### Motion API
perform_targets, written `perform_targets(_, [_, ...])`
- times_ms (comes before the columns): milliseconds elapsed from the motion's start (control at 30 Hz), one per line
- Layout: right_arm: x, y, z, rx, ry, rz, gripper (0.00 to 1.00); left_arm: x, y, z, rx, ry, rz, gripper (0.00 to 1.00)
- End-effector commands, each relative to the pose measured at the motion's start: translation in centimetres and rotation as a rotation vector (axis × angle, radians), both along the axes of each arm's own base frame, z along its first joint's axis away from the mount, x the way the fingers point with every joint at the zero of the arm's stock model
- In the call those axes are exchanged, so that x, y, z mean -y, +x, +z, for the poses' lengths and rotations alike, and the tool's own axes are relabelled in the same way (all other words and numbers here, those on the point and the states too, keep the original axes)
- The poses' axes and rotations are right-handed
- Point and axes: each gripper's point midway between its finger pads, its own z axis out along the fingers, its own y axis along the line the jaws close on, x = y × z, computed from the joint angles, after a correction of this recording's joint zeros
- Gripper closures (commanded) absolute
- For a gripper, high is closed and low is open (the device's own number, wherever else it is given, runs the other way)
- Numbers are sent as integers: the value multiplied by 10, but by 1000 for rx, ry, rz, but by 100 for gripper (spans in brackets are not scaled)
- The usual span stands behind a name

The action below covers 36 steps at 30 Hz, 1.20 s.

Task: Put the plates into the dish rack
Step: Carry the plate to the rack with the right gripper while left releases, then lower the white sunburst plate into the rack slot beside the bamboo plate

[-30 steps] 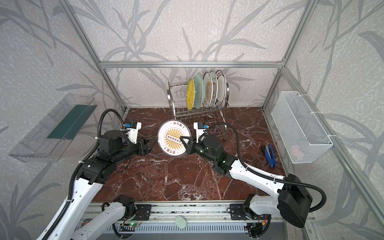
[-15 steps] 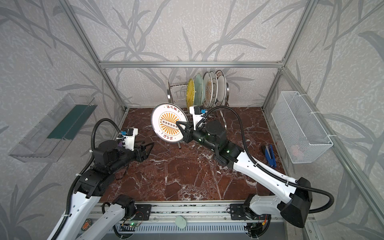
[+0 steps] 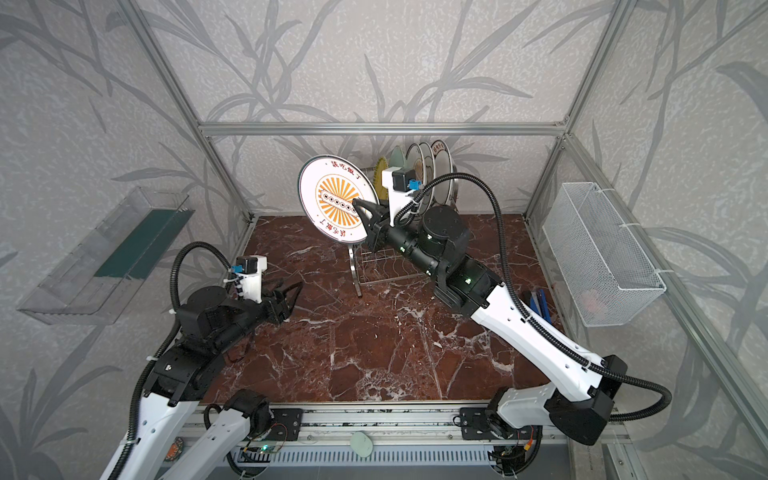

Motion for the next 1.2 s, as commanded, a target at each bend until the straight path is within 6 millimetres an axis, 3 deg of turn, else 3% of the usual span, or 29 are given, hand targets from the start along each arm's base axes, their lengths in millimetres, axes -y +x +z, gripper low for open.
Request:
perform_targets(0, [14,8,33,88,23,-92,100,-1,0,2,24,1,-1,40])
perform_targets(267, [18,33,45,122,16,-229,100,0,-4,7,52,-13,-13,40])
perform_targets(500, [23,61,42,109,-14,-385,100,3,-5,7,49,-28,-35,40])
perform_targets(1000, [23,111,16,87,-84,-640,100,8,-6,10,54,-58,-74,40])
perform_targets(1167, [12,131,-11,58,-123,-691,100,7,-6,11,60,-61,-75,40])
